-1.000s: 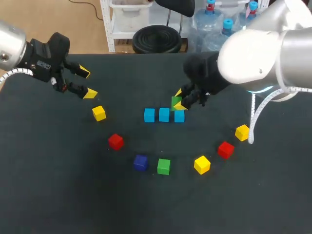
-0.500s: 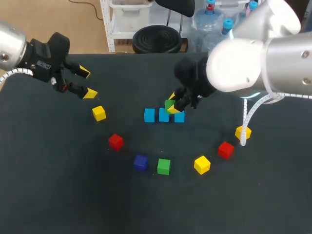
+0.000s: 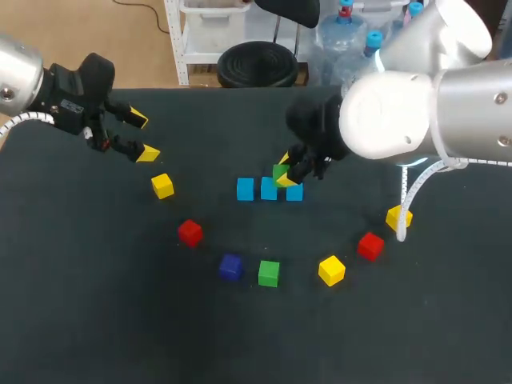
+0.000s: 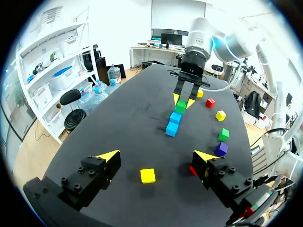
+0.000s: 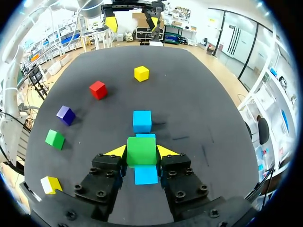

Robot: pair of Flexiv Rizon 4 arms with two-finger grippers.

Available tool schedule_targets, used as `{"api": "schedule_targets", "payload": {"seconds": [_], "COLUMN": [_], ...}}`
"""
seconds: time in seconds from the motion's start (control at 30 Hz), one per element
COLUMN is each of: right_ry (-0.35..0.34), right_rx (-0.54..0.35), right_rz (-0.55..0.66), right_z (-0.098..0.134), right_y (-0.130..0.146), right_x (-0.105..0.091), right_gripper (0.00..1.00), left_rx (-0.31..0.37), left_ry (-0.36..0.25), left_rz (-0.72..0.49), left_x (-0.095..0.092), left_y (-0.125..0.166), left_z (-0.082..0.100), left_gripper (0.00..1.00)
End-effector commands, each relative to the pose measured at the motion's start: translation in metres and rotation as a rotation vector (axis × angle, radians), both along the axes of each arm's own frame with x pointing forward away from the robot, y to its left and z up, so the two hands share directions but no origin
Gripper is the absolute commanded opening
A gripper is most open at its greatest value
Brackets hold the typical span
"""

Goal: Place the blue cubes, place green cubes on the blue cubes, place the yellow cubes on the green cubes, then place the red cubes on the yellow cubes, and place purple cube on the red cubes.

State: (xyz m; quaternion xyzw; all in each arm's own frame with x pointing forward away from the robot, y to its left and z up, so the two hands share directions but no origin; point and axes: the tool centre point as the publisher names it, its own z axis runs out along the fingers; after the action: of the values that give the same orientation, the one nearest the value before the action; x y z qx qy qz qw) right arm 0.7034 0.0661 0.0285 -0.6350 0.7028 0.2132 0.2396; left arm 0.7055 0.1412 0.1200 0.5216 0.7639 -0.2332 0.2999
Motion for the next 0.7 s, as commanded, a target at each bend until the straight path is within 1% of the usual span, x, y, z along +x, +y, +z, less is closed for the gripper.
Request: {"api": "schedule_targets", "payload": {"seconds": [0.03,0.7], "right_ry": [0.002,0.007], "right_rx": [0.000,-0.006], "right_rz": [-0.002,-0.005], "right_z": [-0.0010,-0.0055], "right_y": [-0.0006,-0.0005], "right_x": [0.0011,0.0026], "right_gripper": [0.00,0.00], "left_rx": [-0.005,-0.005], "left_ry": [-0.005,-0.005], "left_rz": [-0.001,-0.001], "left_x": [-0.0010,-0.0010], "left_y": [0.0012,0.0012], "left_z": [-0.0010,-0.0010], "left_gripper": [1.00,1.00]}}
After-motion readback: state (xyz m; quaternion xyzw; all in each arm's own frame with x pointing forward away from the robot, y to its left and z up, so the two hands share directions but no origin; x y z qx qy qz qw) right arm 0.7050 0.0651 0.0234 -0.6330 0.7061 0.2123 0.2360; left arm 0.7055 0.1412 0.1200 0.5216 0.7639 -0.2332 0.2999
